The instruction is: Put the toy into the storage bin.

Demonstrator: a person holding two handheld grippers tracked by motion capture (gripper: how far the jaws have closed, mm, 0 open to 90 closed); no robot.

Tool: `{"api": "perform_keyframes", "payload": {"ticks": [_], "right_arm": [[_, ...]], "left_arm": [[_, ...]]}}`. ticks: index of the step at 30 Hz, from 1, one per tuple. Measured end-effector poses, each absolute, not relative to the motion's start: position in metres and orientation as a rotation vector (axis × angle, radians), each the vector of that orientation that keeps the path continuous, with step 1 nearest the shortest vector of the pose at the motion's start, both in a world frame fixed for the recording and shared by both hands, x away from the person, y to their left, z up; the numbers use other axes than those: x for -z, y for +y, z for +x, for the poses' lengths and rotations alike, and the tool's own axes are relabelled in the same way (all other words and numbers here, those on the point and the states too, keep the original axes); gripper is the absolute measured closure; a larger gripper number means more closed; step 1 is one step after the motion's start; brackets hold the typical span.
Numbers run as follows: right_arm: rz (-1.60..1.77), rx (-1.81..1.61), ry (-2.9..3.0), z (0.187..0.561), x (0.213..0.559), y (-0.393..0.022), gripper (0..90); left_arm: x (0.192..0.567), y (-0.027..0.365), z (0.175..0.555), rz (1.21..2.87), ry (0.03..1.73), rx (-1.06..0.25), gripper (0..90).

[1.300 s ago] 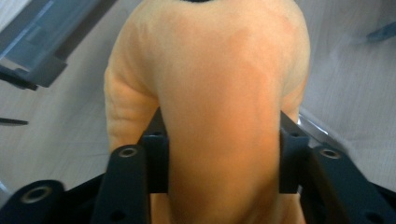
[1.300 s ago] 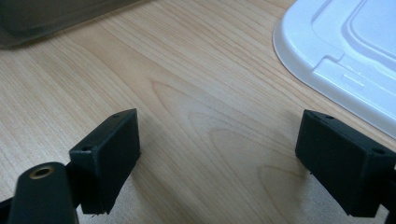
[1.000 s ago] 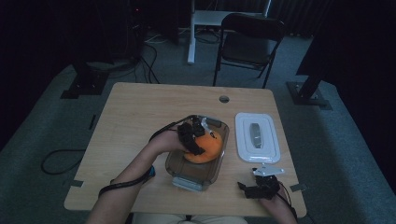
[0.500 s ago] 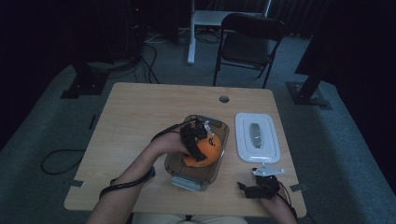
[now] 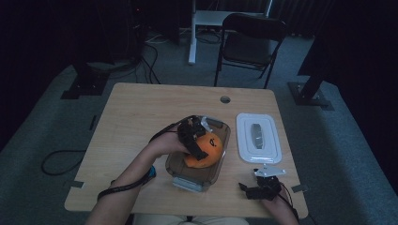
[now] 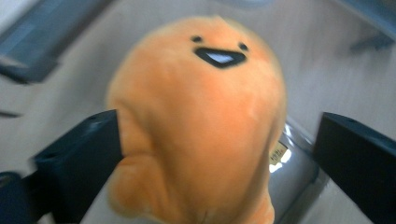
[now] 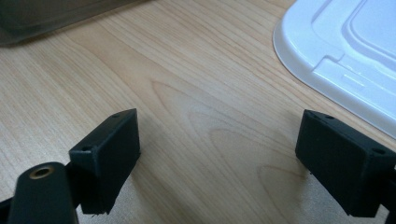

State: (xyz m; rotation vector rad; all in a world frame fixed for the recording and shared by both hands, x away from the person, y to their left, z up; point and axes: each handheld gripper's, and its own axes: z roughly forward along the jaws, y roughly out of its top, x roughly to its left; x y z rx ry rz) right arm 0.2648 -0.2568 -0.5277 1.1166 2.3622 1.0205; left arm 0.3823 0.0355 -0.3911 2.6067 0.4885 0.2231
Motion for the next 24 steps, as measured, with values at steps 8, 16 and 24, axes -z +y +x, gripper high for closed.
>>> {"api": "perform_keyframes", "payload": {"ticks": [8,16,24], "right_arm": [[1.115,-1.022,2.365,0.265,0.528,-0.257,12.7],[1.123,-1.020,2.360,0.264,0.528,-0.257,12.7],[1.125,-1.027,2.365,0.264,0.528,-0.257,11.6]], "left_arm": [[0.382,0.059,0.379,2.411,0.554,-0.230,7.4],[0.378,0.088,0.371,2.308,0.549,-0.337,7.3],[0.378,0.123,0.360,2.273,0.662,-0.273,7.3]]}}
